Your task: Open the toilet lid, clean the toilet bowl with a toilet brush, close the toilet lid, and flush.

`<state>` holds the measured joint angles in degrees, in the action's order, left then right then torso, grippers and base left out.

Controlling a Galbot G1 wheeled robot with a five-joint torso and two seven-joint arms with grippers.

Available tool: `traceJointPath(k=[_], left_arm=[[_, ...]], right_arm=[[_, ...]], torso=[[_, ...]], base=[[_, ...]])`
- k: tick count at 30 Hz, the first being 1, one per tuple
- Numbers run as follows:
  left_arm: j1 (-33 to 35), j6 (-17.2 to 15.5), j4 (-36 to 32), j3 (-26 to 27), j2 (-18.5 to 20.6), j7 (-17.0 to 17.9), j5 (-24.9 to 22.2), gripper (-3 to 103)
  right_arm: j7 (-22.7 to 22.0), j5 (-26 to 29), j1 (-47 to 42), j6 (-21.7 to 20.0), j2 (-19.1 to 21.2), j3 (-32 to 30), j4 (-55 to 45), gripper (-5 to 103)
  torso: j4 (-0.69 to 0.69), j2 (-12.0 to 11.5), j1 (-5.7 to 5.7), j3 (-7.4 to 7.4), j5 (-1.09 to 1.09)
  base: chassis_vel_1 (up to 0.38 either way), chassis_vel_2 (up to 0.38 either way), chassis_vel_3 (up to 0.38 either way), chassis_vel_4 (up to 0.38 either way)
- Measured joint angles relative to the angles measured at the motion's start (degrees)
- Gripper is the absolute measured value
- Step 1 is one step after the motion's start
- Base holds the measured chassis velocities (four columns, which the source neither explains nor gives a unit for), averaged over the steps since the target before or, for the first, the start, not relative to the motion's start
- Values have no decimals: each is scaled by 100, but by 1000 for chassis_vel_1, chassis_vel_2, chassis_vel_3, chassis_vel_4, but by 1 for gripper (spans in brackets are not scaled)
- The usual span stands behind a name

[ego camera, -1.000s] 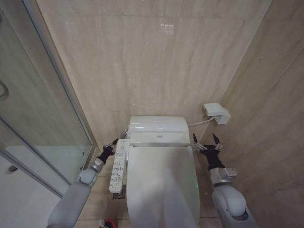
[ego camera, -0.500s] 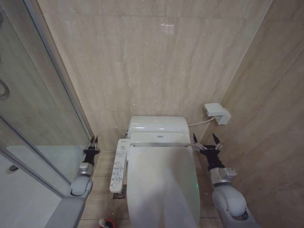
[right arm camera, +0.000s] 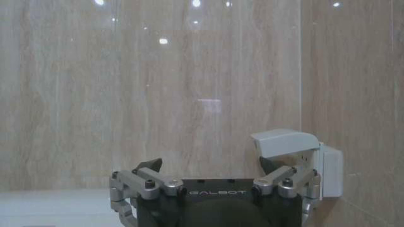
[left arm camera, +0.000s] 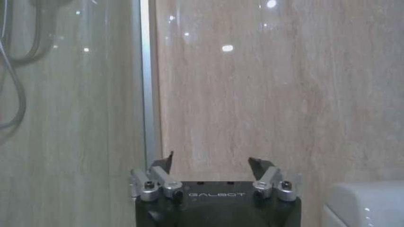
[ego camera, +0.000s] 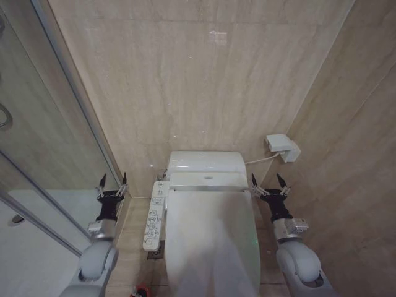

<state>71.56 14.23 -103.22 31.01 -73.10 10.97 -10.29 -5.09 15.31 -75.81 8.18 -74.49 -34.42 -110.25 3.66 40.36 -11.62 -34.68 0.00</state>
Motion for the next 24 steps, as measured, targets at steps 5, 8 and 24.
traceJointPath(k=[5,8,24], left_arm=[[410,18,-419,90,-92,-225,-130,85],[576,-3,-626,74,-162,-256,-97,85],[1041,263,-900,95,-426,-355,84,100]], right_arm=[[0,0,0,0,0,0,0,100],[0,0,0,0,0,0,0,100],[0,0,0,0,0,0,0,100]], torso=[[2,0,0,0,0],[2,0,0,0,1],[1,0,0,0,0]], base=[[0,0,0,0],[0,0,0,0],[0,0,0,0]])
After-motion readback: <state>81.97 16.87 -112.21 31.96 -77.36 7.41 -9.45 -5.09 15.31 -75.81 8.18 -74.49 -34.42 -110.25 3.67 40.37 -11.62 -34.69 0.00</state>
